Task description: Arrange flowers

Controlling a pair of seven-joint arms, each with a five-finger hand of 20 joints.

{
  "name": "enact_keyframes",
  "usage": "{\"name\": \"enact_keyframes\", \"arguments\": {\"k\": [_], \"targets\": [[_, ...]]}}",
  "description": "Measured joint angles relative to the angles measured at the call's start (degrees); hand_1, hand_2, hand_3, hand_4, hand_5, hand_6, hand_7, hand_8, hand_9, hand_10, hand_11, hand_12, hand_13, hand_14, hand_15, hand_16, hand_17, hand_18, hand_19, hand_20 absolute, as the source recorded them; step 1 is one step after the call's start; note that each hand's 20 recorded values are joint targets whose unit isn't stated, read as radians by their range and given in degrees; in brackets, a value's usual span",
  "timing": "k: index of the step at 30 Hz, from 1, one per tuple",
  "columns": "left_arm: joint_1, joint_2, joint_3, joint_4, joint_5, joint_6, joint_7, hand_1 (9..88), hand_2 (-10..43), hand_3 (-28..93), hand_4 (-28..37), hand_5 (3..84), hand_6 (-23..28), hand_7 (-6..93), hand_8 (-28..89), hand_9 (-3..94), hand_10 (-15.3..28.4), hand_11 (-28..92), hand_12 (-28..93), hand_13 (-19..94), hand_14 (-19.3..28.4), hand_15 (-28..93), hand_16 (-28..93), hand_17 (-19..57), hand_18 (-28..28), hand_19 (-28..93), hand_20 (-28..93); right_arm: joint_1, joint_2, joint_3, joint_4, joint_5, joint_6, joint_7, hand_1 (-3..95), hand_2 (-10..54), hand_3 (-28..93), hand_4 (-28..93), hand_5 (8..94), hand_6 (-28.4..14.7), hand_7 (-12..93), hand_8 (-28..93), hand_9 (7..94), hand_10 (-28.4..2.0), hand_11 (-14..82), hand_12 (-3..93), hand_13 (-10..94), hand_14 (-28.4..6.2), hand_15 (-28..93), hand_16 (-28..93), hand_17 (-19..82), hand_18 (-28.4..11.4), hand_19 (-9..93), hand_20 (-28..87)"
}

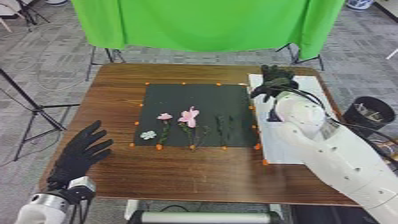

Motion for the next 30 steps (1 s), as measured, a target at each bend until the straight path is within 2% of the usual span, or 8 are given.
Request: {"name": "enact_keyframes", "arguments": {"k": [3,7,18,21,24,30], "targets": [[0.2,0.0,-0.05,-0.07,-0.05,0.14,0.23,25.9,-2.0,70,-24.3,23.2,2.1,22.2,-11,21.9,11.6,19,17,21,16.4,31,1,-9.2,22.3,43,10,-1.5,2.4,0.8,0.8,0.4,-0.4,0.9,22.3,-9.5,87,-24,19.1,-9.3,18,-6,27.1,-21.3,7.6,20.7,38,-13.6,73,12,20,-22.4,80,51],[0.5,0.01,-0.08,-0.21,-0.07,0.39,0.4,26.0,-1.9,70,-24.4,23.1,2.1,22.3,-12,22.0,11.7,19,17,21,16.4,31,1,-9.2,22.4,43,9,-3.1,5.0,1.4,2.0,0.7,-0.1,2.0,23.3,-9.5,88,-26,23.2,-9.0,21,-7,32.7,-18.8,12.1,19.9,42,-12.1,73,14,22,-22.4,82,51],[0.7,0.01,-0.23,-0.32,0.05,0.4,0.33,25.9,-1.9,70,-24.3,23.1,2.2,22.1,-11,22.1,11.6,19,17,21,16.5,31,1,-9.3,22.4,43,10,-5.1,8.1,2.5,3.9,0.3,0.7,2.7,29.1,-9.5,89,-27,37.5,-3.4,32,-14,50.5,-13.6,21.7,17.8,59,-7.9,72,20,27,-21.4,87,49],[0.7,-0.02,-0.26,-0.33,0.08,0.38,0.27,25.9,-1.9,70,-24.3,23.1,2.2,22.1,-11,22.1,11.6,19,17,21,16.4,31,1,-9.3,22.5,43,10,-5.1,8.3,2.0,4.5,0.0,2.1,2.7,31.7,-9.5,89,-28,42.1,-1.2,34,-16,55.9,-12.2,22.4,17.4,62,-6.7,73,21,29,-20.9,88,49],[0.6,-0.04,-0.28,-0.33,0.11,0.37,0.21,26.1,-1.8,70,-24.4,23.1,2.2,22.1,-11,22.1,11.6,19,17,21,16.4,31,1,-9.3,22.5,43,10,-5.1,8.6,1.0,5.2,-0.3,4.8,2.6,34.9,-9.5,88,-28,45.9,0.8,36,-17,61.7,-8.2,23.9,17.0,66,-5.6,73,23,32,-20.4,89,48],[0.6,-0.06,-0.39,-0.33,0.16,0.31,0.03,26.0,-1.8,70,-24.3,23.1,2.2,22.0,-11,22.2,11.6,19,17,21,16.4,31,1,-9.3,22.4,43,9,-4.5,8.9,-2.1,6.9,-2.3,10.3,1.8,38.1,-9.5,87,-28,52.7,3.2,38,-19,69.3,-7.3,23.3,17.5,71,-4.4,72,24,34,-19.6,91,47]]}}
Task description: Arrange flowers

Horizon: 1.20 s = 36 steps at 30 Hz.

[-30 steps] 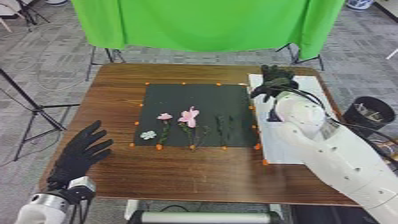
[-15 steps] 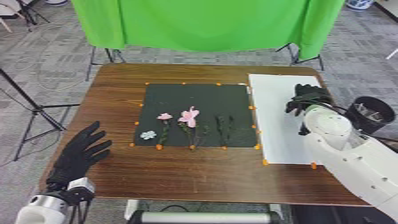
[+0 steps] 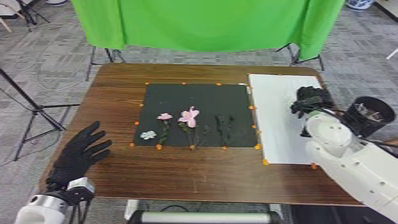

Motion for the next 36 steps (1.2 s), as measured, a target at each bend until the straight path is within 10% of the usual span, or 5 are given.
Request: {"name": "enact_keyframes", "arguments": {"k": [9,36], "targets": [[-0.3,-0.07,-0.02,0.06,0.1,-0.09,-0.34,26.0,-1.8,70,-24.3,23.1,2.2,22.1,-11,22.1,11.6,19,17,21,16.3,31,1,-9.3,22.5,43,9,4.9,-0.4,-7.9,4.9,-3.5,8.9,-0.9,48.6,-9.5,82,-28,69.9,5.1,45,-4,90.0,-3.8,10.1,36.4,79,-3.9,72,27,41,-19.9,93,51],[-0.7,-0.4,0.07,0.07,0.27,-0.06,-0.79,26.0,-1.8,70,-24.2,23.2,2.2,22.0,-11,22.1,11.6,19,17,21,16.4,31,1,-9.3,22.4,43,9,1.3,-10.2,-6.3,-9.6,-7.6,8.1,-17.7,46.4,-9.5,85,-27,73.0,4.7,43,-3,91.4,-4.1,10.4,38.2,79,-3.8,73,28,41,-20.1,93,54]]}}
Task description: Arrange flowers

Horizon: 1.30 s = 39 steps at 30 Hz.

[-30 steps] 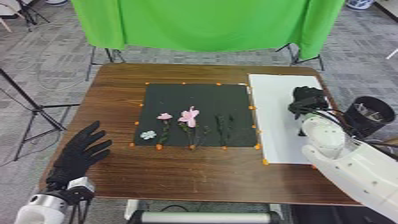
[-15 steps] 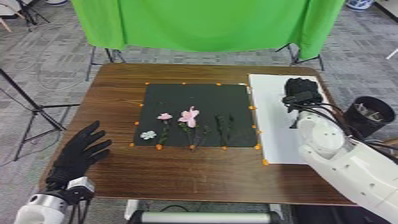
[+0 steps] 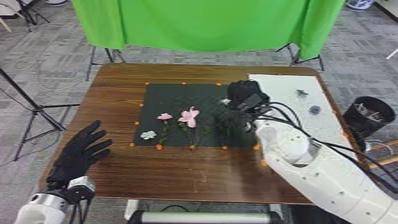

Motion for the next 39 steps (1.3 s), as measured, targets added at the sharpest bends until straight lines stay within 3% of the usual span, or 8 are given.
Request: {"name": "enact_keyframes", "arguments": {"k": [21,39], "targets": [[-0.5,-0.22,0.08,0.18,0.22,-0.2,-0.49,26.0,-1.8,70,-24.3,23.1,2.1,22.1,-11,22.1,11.7,19,17,21,16.4,31,1,-9.3,22.4,44,9,-1.0,-4.3,-2.4,-1.8,-1.6,-4.0,-3.7,44.8,-9.5,84,-26,72.8,4.4,43,-3,90.8,-4.2,10.7,38.4,78,-3.8,74,28,41,-19.9,93,54],[-0.9,-0.31,-0.02,0.35,0.58,-0.85,-1.18,26.0,-1.8,70,-24.4,23.1,2.1,22.2,-11,22.1,11.6,19,17,21,16.4,31,1,-9.3,22.4,43,9,-1.2,-4.8,-3.0,-1.6,-1.8,-6.2,-3.1,39.3,-9.5,83,-27,66.6,3.1,43,-3,83.3,-5.5,15.7,32.5,75,-3.8,76,29,39,-19.6,93,55]]}}
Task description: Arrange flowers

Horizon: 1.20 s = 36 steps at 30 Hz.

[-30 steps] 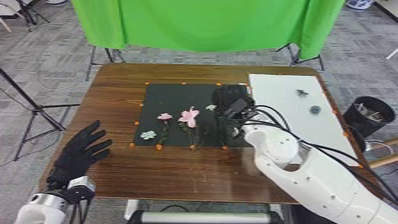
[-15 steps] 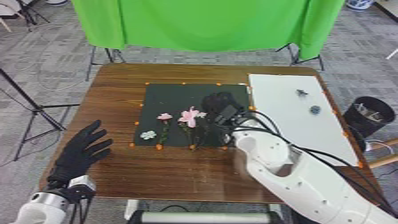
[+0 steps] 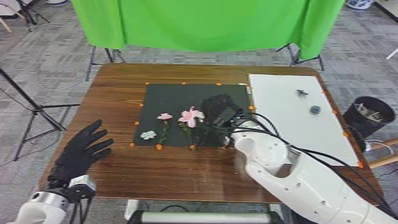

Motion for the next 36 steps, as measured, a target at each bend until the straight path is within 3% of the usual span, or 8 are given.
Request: {"name": "enact_keyframes", "arguments": {"k": [9,19,22,26,36], "targets": [[-0.2,-0.06,0.0,0.12,0.09,-0.19,-0.15,26.0,-1.8,70,-24.3,23.2,2.2,22.1,-11,22.1,11.6,19,17,21,16.4,31,1,-9.3,22.4,43,9,-0.8,0.0,1.0,-0.2,0.0,-1.3,-0.8,35.1,-9.5,83,-28,65.3,3.0,42,-2,79.3,-6.8,23.9,24.4,73,-4.0,77,28,38,-19.8,93,54],[-0.2,-0.06,0.01,0.13,0.1,-0.2,-0.16,26.0,-1.8,70,-24.4,23.1,2.2,22.1,-11,22.1,11.7,19,17,21,16.4,31,1,-9.3,22.4,43,9,-1.1,0.0,2.4,-0.6,0.2,-2.1,-1.5,32.2,-9.5,83,-28,64.2,2.8,39,-2,76.9,-7.3,26.4,20.9,73,-4.4,77,28,37,-20.0,93,54],[-0.2,-0.06,0.01,0.12,0.1,-0.2,-0.16,26.0,-1.8,70,-24.4,23.1,2.2,22.3,-11,22.1,11.7,19,17,21,16.4,31,1,-9.3,22.4,44,9,-1.3,0.0,3.2,-0.8,0.4,-2.2,-1.6,30.4,-9.5,84,-28,63.9,3.0,38,-4,76.3,-7.4,26.7,20.7,72,-4.6,77,28,36,-20.1,93,54],[-0.2,-0.06,0.01,0.12,0.1,-0.2,-0.12,26.0,-1.8,70,-24.3,23.1,2.2,22.2,-12,22.1,11.7,19,17,21,16.4,31,1,-9.3,22.4,44,9,-1.8,0.0,4.9,-1.3,1.1,-2.5,-1.9,27.3,-9.5,86,-26,62.3,2.8,37,-16,74.0,-7.9,26.9,20.7,71,-5.1,77,28,36,-20.3,93,53],[-0.1,-0.06,0.0,0.11,0.07,-0.17,-0.03,26.1,-1.7,70,-24.3,23.1,2.2,22.3,-12,22.1,11.6,19,17,21,16.4,31,1,-9.2,22.3,43,9,-2.2,0.0,8.1,-2.8,4.8,-2.9,-2.9,26.8,-9.5,86,-26,60.3,1.8,40,-16,72.1,-8.1,27.5,20.9,70,-5.2,78,28,35,-20.6,93,53]]}}
